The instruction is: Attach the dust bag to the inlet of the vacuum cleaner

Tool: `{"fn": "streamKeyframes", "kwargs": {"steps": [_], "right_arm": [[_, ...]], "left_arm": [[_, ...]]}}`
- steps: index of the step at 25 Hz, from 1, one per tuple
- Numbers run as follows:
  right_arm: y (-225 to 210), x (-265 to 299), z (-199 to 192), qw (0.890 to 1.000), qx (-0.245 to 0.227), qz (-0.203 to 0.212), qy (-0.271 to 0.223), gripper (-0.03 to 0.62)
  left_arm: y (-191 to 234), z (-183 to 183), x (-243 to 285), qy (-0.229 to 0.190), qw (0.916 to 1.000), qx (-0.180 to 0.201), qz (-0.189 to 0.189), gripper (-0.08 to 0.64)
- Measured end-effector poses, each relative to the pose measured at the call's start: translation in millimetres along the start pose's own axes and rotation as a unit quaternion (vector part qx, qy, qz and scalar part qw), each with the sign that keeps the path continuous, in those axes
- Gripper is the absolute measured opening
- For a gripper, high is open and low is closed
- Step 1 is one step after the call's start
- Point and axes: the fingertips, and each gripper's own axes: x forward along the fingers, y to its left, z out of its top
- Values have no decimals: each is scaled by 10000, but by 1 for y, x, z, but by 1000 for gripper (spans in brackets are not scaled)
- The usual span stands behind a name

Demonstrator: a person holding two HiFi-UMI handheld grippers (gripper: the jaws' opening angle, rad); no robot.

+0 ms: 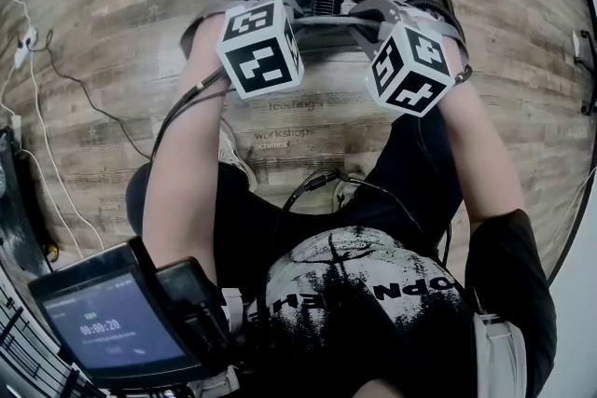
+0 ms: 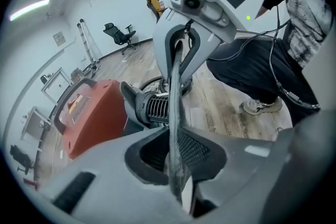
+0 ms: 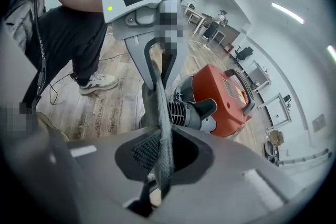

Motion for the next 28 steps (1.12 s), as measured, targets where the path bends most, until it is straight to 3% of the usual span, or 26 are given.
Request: {"fn": "streamKeyframes", "kwargs": {"steps": [10,17,24,28], "right_arm": [[4,10,1,9993,334,149,10,26],[3,12,3,9996,255,86,-69,26],[-1,7,20,9999,-70,113,-73,26],[-4,7,11,9995,249,171,-133,29]], "left_arm": [[7,-2,-8,-57,9999,115,-26,31],[8,-5,-5,374,9985,180,-349,28],[4,-24,3,401,9985,-305,-210,28],[13,-15,-1,303,9991,-292,-72,31]]}}
